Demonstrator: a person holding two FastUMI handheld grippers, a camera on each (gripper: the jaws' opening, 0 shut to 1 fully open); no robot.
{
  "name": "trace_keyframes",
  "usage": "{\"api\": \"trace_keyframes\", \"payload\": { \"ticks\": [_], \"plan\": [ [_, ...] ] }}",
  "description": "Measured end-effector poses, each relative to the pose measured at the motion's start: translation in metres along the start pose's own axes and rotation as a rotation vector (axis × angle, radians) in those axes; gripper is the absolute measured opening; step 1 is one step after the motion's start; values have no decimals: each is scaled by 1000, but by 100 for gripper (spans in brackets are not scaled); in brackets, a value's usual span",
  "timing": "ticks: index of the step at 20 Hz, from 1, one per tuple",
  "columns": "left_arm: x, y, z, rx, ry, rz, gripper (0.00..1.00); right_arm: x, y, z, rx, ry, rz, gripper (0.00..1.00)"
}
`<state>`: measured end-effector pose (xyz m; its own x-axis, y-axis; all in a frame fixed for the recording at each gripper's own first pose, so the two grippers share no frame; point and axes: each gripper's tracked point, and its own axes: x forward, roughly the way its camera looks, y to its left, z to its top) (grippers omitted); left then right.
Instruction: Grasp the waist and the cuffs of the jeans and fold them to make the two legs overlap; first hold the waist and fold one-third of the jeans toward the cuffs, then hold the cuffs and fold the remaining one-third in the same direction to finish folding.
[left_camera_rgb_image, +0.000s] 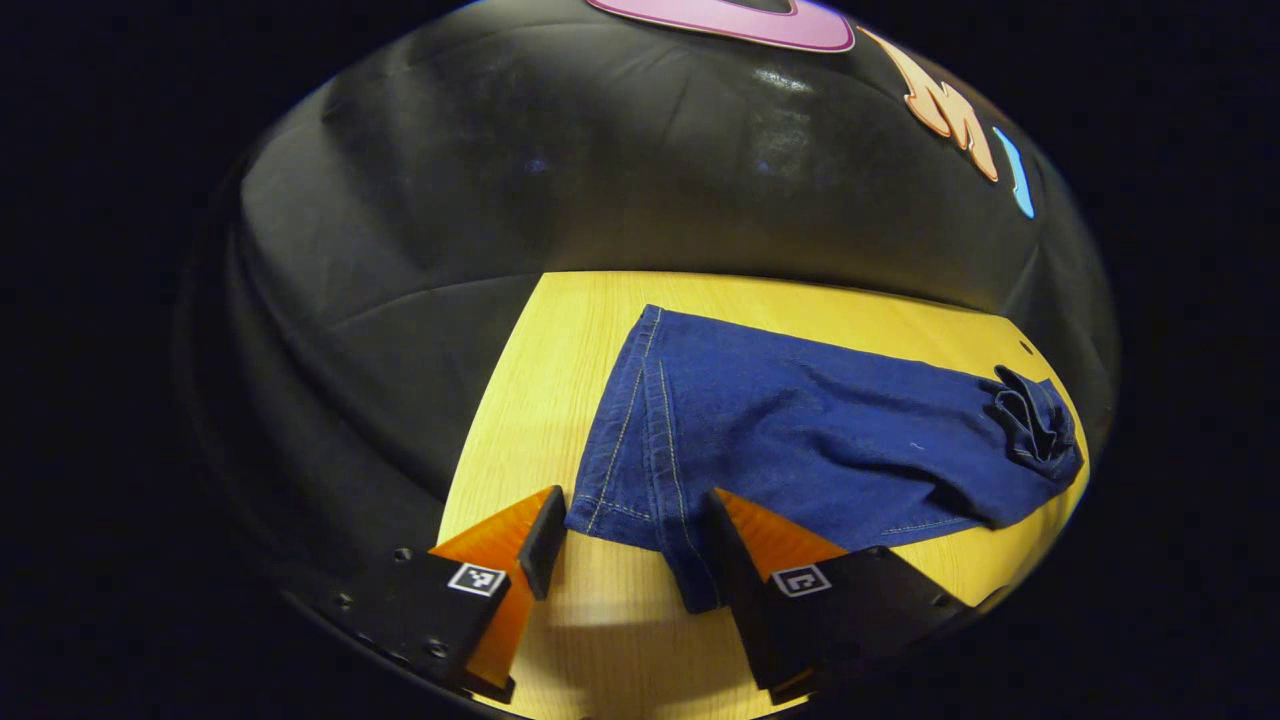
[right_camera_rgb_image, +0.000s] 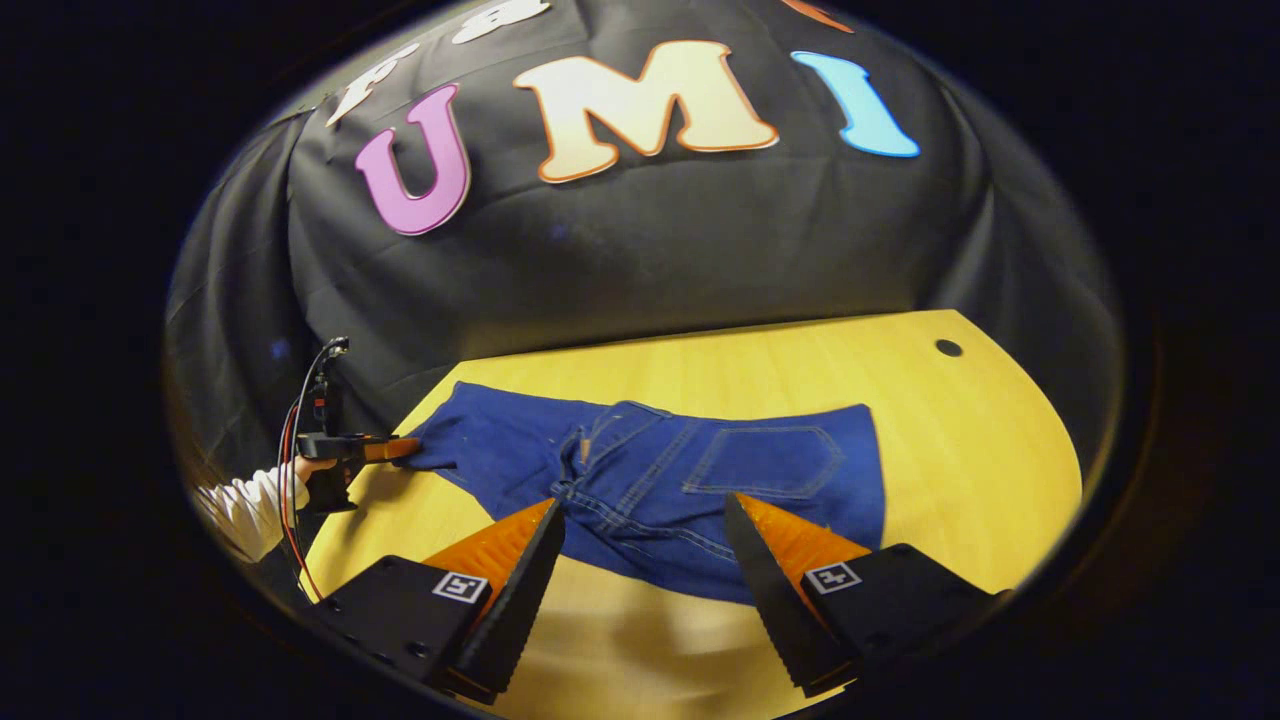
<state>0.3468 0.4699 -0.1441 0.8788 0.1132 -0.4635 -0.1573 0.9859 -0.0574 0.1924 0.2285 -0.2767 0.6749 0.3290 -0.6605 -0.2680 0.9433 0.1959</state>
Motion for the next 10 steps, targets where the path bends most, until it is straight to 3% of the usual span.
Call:
{"api": "trace_keyframes", "payload": {
  "ticks": [2, 5, 6, 7, 8, 10],
  "plan": [
    [4, -13, 3, -38, -27, -29, 59, -14, -15, -2, 8, 0, -37, 94],
    [6, -20, 7, -97, -60, -37, 20, -31, -31, -1, 1, -1, -81, 94],
    [4, -20, 11, -126, -78, -33, 19, -37, -36, 1, 1, -5, -92, 94],
    [4, -21, 14, -150, -84, -33, 7, -42, -41, 2, -1, -10, -105, 94],
    [2, -20, 17, -170, -88, -32, 4, -46, -47, 3, -3, -15, -118, 99],
    [-2, -21, 21, -180, -97, -25, 0, -54, -58, 5, -3, -20, -143, 99]
  ]
}}
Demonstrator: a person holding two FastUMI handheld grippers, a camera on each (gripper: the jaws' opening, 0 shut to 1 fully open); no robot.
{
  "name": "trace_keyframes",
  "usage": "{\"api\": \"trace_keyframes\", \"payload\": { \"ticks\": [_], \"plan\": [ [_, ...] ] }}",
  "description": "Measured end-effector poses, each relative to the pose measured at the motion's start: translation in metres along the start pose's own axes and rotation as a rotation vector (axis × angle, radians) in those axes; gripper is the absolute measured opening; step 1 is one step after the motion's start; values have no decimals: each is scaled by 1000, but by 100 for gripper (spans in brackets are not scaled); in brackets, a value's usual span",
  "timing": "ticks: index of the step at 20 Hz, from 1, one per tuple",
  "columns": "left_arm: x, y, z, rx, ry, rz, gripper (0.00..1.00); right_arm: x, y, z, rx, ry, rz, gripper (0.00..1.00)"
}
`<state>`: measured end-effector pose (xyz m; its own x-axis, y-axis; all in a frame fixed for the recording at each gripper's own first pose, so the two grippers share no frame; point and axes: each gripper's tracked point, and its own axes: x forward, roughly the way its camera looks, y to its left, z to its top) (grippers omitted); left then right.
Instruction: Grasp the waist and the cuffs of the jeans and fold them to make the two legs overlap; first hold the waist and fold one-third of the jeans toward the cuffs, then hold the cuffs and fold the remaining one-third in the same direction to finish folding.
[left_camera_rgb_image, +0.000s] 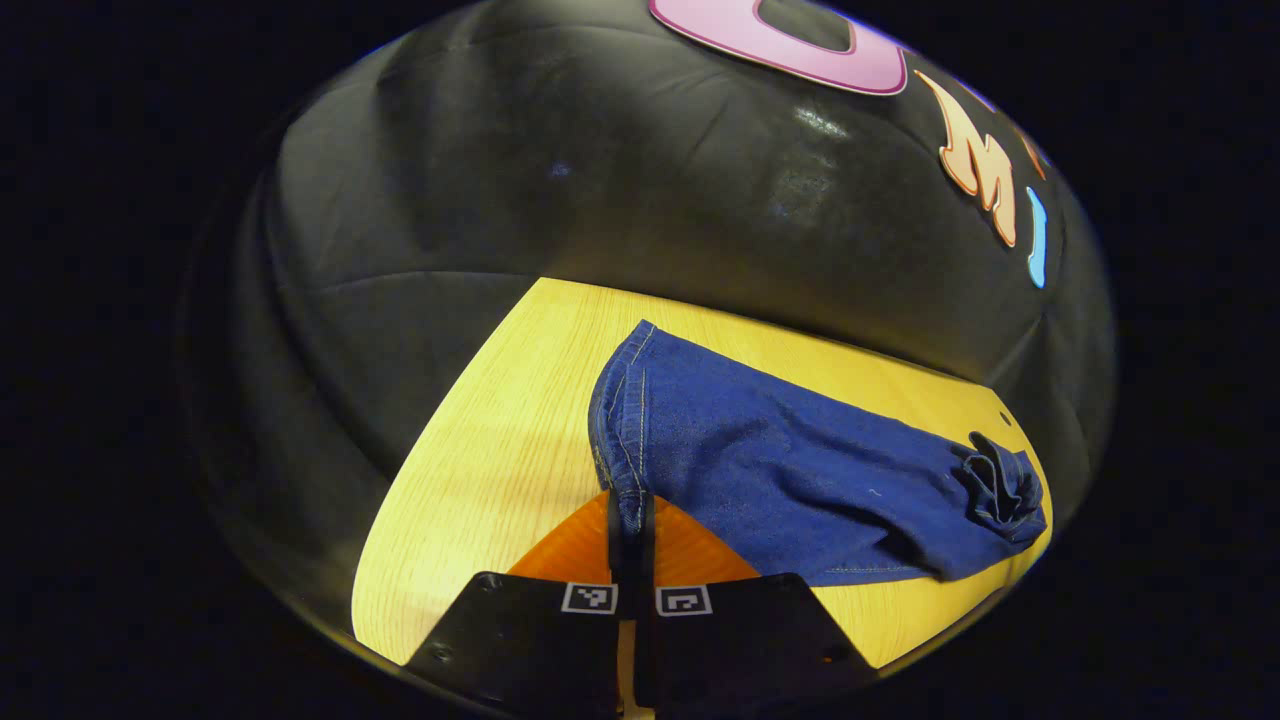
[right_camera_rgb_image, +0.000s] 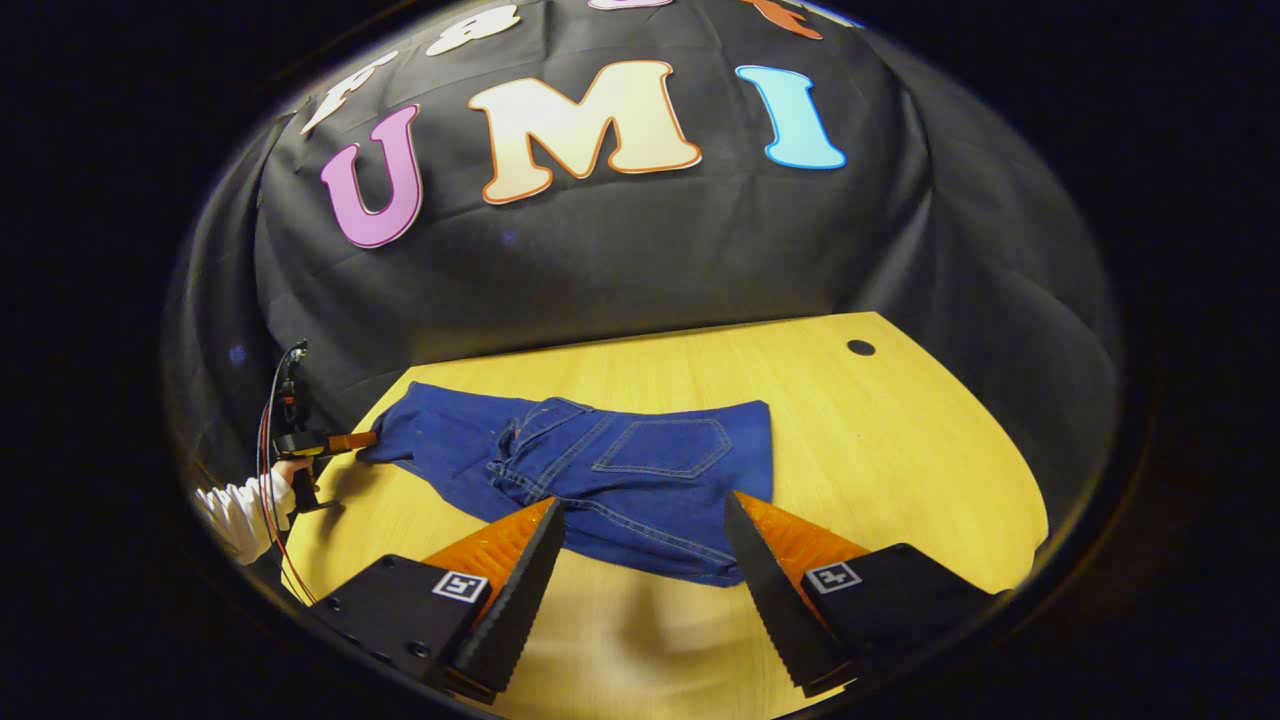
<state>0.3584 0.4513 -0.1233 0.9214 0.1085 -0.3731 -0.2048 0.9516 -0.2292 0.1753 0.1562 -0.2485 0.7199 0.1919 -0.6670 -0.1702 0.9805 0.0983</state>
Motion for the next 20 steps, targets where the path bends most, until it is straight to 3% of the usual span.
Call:
{"api": "trace_keyframes", "payload": {
  "ticks": [1, 3, 4, 6, 7, 9, 12, 16, 18, 20],
  "plan": [
    [0, 2, -1, -4, -10, -1, 0, -3, -6, -1, 2, -1, -11, 94],
    [-15, -14, 22, -30, -58, -37, 0, -8, -18, 0, 6, -7, -29, 94],
    [-24, -26, 36, -43, -80, -62, 0, -9, -23, -1, 13, -2, -34, 99],
    [-39, -53, 61, -57, -130, -105, 0, -13, -32, 2, 35, -7, -30, 94],
    [-44, -69, 70, -58, -143, -130, 0, -14, -35, 5, 43, -15, -24, 99],
    [-55, -107, 88, -65, -172, -174, 0, -17, -48, 9, 40, -24, -20, 94],
    [-78, -175, 102, -39, -200, -230, 0, -22, -79, 18, 31, -32, -4, 99],
    [-106, -289, 107, 81, -238, -298, 0, -18, -131, 23, 85, -24, 37, 99],
    [-115, -351, 102, 132, -252, -315, 0, -14, -160, 21, 87, -12, 45, 94],
    [-122, -406, 83, 198, -243, -331, 0, -14, -183, 20, 72, -12, 54, 98]
  ]
}}
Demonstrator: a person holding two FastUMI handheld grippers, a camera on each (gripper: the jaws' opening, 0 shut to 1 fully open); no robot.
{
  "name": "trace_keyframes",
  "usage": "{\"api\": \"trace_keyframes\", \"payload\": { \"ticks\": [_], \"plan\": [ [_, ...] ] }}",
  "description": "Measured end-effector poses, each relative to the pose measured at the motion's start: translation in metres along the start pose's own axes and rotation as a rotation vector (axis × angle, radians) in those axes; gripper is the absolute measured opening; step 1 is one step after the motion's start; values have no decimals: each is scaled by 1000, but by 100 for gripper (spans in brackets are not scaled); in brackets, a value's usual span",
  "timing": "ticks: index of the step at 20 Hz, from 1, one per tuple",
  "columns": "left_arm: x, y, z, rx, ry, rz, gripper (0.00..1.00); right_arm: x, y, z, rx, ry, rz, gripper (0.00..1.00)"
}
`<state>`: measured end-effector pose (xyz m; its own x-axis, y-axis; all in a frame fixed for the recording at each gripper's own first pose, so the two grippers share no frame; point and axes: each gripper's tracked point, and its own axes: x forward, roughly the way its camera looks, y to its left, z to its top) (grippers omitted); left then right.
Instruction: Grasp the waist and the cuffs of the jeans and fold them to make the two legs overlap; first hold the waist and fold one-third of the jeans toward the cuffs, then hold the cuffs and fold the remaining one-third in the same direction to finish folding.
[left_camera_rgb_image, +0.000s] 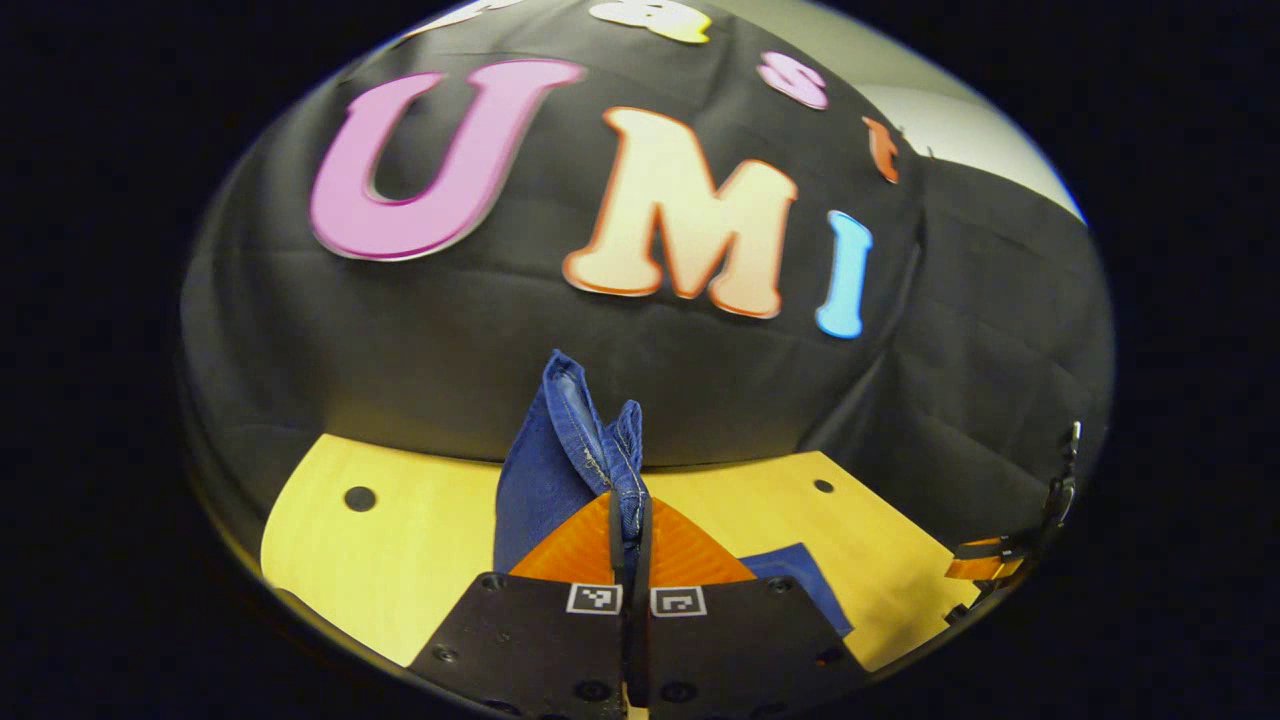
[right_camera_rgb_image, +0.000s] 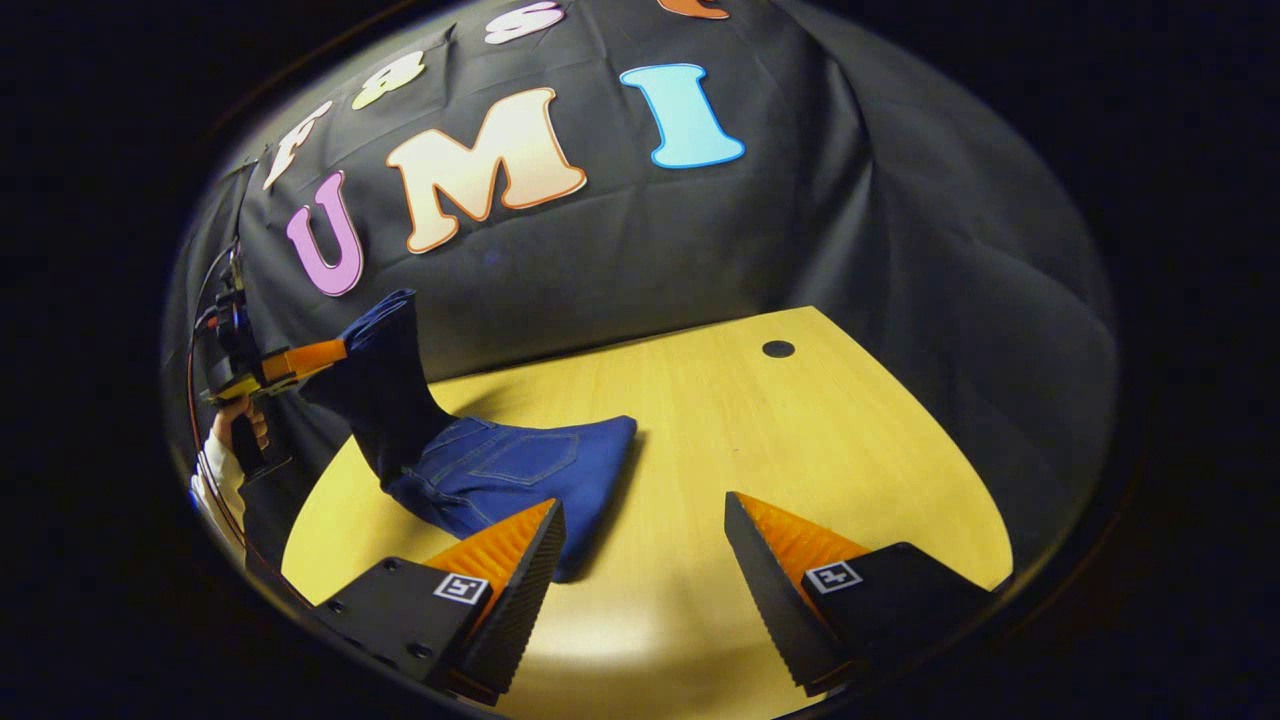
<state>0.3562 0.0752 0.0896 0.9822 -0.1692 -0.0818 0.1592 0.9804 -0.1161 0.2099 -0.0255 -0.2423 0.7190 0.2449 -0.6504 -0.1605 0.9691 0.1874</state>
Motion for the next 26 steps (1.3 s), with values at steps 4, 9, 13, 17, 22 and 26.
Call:
{"api": "trace_keyframes", "payload": {
  "ticks": [4, 9, 13, 17, 22, 26],
  "plan": [
    [19, -119, -87, 66, 101, -72, 0, 2, -30, -4, 19, 8, 22, 99],
    [35, -143, -219, 256, 270, 40, 0, -2, -44, -17, 29, 26, 41, 94],
    [17, -150, -228, 244, 276, 46, 27, -12, -40, -31, 30, 42, 61, 94],
    [-28, -131, -197, 158, 229, 133, 96, -20, -16, -38, 20, 33, 98, 99],
    [-98, -70, -162, 116, 176, 301, 96, -28, 24, -43, 14, 23, 170, 99],
    [-147, -21, -169, 66, 194, 435, 96, -31, 43, -44, -4, 15, 208, 99]
  ]
}}
